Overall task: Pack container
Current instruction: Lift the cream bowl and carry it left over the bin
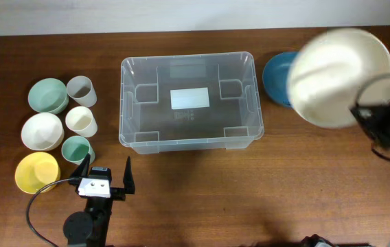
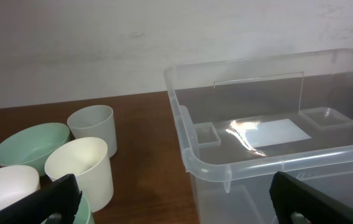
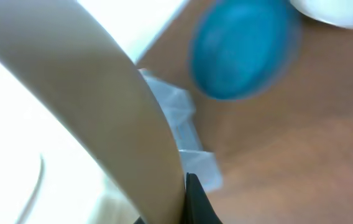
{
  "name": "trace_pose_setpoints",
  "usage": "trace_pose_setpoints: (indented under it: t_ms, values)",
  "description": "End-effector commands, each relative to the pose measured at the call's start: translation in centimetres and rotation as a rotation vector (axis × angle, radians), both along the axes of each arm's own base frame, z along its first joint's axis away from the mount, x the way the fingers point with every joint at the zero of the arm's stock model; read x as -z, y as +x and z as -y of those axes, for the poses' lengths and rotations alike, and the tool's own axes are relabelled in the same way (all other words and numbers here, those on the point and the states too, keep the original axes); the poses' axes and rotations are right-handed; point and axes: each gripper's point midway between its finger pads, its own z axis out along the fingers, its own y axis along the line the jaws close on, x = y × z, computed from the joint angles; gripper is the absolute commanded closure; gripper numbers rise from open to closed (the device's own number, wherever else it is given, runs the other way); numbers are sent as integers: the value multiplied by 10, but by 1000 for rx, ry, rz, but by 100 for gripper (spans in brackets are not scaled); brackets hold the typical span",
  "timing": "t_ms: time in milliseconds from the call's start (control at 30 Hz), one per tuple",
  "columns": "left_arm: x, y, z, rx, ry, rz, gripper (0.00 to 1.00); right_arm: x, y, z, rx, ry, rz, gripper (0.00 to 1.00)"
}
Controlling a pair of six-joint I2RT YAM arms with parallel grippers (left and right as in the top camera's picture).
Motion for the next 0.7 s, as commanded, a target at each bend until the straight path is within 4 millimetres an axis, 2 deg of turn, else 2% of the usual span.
trace_pose_setpoints:
  t_ms: [0,133,167,300,467,667]
  values:
    - [1,0,-1,1,15,0,1,-20,22,-46,1,11,10,96]
    - [1,0,-1,1,15,1,1,-17,49,-104,-38,-36,23,96]
    - [1,0,-1,1,15,1,1,-7,61,-129,-53,-54,12,96]
    - [1,0,-1,1,15,0,1,19,84,-180,-155,-65,-4,96]
    - [1,0,-1,1,15,1,1,61,104,-222,-225,-55,-60,96]
    - [1,0,-1,1,15,1,1,103,112,-259,-292,-63,-117,96]
